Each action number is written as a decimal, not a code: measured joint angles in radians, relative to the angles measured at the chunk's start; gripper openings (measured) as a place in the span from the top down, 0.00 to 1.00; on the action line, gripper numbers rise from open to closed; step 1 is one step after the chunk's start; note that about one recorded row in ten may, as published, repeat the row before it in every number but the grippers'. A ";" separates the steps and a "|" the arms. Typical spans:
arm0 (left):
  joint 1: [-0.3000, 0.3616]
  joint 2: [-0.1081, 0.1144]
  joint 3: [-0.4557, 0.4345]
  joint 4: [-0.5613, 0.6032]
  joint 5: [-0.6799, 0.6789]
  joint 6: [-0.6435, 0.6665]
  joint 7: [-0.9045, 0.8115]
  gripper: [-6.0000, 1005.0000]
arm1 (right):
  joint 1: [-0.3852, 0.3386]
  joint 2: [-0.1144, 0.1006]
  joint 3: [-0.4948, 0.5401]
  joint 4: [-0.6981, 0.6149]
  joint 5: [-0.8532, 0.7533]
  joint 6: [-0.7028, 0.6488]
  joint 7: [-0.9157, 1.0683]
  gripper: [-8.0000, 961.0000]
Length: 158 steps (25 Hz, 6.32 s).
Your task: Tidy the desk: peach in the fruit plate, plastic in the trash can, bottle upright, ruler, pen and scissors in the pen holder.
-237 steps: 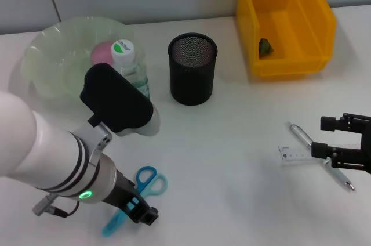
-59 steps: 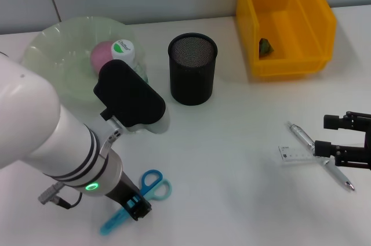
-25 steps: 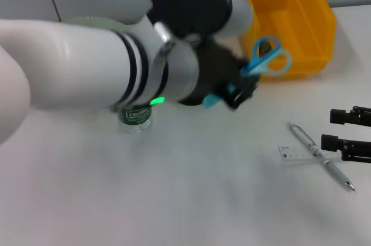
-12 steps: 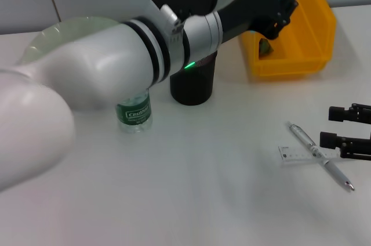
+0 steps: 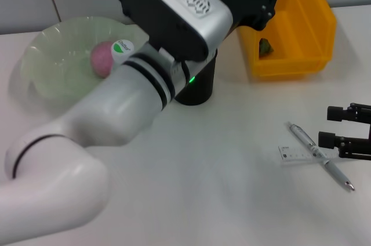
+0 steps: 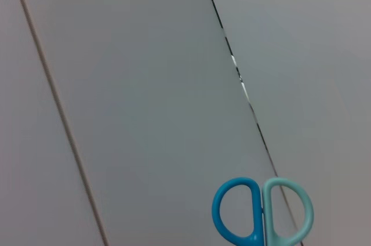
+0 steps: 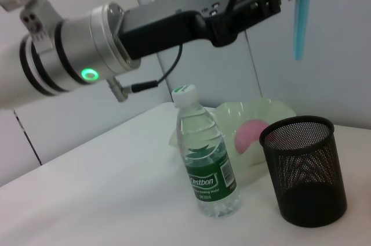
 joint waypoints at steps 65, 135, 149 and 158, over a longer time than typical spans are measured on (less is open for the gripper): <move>-0.098 0.000 0.194 -0.564 0.135 -0.415 -0.294 0.64 | 0.088 0.009 -0.014 0.037 -0.026 0.009 0.002 0.23; 0.459 0.212 0.204 -0.061 0.515 -0.699 -0.425 0.17 | 0.088 0.008 0.001 0.006 -0.017 -0.010 0.027 0.23; 0.537 0.348 0.261 0.034 0.456 -0.586 -0.427 0.18 | 0.086 0.009 -0.001 -0.004 -0.016 -0.015 0.025 0.23; 0.533 0.420 0.330 0.107 0.504 -0.413 -0.427 0.18 | 0.061 0.005 0.025 -0.062 -0.016 -0.031 0.017 0.23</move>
